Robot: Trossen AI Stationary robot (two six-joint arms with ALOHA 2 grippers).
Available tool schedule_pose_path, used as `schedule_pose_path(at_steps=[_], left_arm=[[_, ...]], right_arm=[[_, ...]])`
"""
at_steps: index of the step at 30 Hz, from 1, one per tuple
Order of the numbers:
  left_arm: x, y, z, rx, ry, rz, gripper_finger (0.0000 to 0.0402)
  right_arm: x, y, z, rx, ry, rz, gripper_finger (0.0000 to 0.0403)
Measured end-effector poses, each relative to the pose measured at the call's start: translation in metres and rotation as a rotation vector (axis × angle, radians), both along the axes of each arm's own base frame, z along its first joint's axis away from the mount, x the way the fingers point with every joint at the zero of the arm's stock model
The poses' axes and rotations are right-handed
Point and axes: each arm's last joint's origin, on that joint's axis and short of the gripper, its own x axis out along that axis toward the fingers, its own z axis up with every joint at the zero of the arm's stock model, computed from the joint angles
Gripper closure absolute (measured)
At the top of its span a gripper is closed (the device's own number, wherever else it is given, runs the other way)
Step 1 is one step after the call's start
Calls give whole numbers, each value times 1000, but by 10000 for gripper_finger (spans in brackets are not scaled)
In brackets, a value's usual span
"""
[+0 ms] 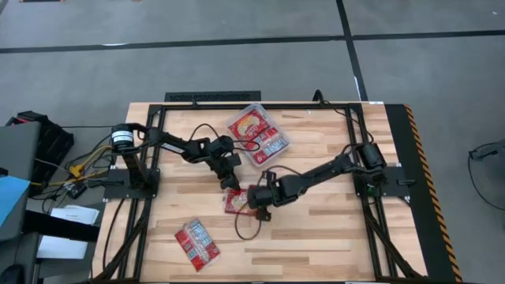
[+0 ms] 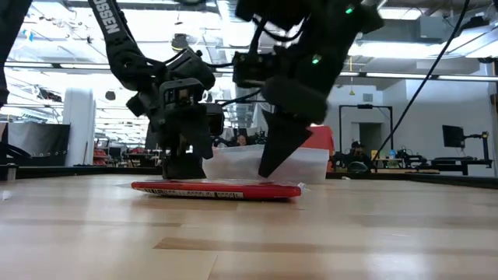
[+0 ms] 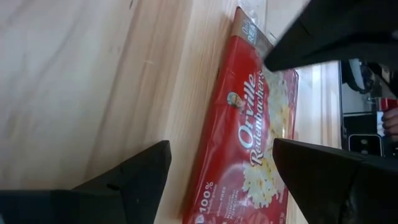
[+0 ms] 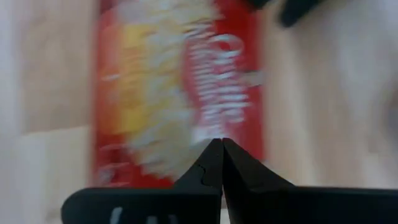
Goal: Sort popcorn bags into baskets
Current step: Put the red popcorn bag into the white bin
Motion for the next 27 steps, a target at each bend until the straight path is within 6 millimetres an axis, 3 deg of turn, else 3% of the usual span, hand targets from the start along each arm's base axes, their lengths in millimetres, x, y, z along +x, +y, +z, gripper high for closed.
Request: schedule_pose_path(at_steps=[5, 8, 11, 16, 22, 27], left_arm=[[-1, -1, -1, -5, 17, -7, 119], [-3, -2, -3, -4, 47, -18, 119], [-4, -3, -4, -10, 51, -33, 119], [-3, -7, -4, -15, 44, -55, 119], [-2, -15, -4, -13, 41, -85, 119], [-2, -18, -5, -24, 48, -96, 119]], right_arm=[[7, -22, 2, -76, -35, -43, 395], [2, -23, 16, -73, -43, -33, 396], [-3, -4, 32, -48, -87, 21, 388], [-16, 42, 32, -15, -90, 168, 386], [-18, 65, 9, 5, -40, 256, 396], [-10, 59, -15, 4, 8, 267, 382]])
